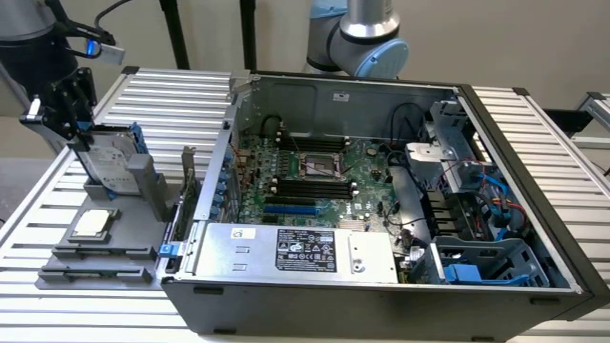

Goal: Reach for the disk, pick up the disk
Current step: 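Pick up the disk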

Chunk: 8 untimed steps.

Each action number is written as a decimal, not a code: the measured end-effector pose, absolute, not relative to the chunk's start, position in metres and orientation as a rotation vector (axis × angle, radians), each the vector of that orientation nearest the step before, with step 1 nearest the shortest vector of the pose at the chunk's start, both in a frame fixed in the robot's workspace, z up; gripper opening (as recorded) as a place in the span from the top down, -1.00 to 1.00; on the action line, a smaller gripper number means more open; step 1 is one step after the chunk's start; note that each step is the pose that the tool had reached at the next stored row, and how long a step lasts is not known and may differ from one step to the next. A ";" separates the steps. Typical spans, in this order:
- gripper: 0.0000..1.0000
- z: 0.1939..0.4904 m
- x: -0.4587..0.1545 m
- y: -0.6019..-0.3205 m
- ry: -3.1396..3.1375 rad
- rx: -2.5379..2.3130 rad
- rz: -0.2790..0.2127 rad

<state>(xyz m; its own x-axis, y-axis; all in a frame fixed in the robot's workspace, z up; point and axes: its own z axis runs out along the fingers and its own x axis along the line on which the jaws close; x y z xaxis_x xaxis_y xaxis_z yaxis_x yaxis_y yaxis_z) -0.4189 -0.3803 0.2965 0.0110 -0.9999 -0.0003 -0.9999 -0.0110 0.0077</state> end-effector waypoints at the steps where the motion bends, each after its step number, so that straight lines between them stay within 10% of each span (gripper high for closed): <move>1: 0.18 0.296 -0.419 -0.380 -2.205 2.230 -0.009; 8: 0.18 0.296 -0.419 -0.380 -2.211 2.223 -0.009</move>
<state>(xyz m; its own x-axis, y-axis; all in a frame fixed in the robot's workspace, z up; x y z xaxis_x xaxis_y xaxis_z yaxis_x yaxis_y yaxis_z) -0.4189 -0.3803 0.2960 0.0054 -1.0000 -0.0002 -1.0000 -0.0054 0.0083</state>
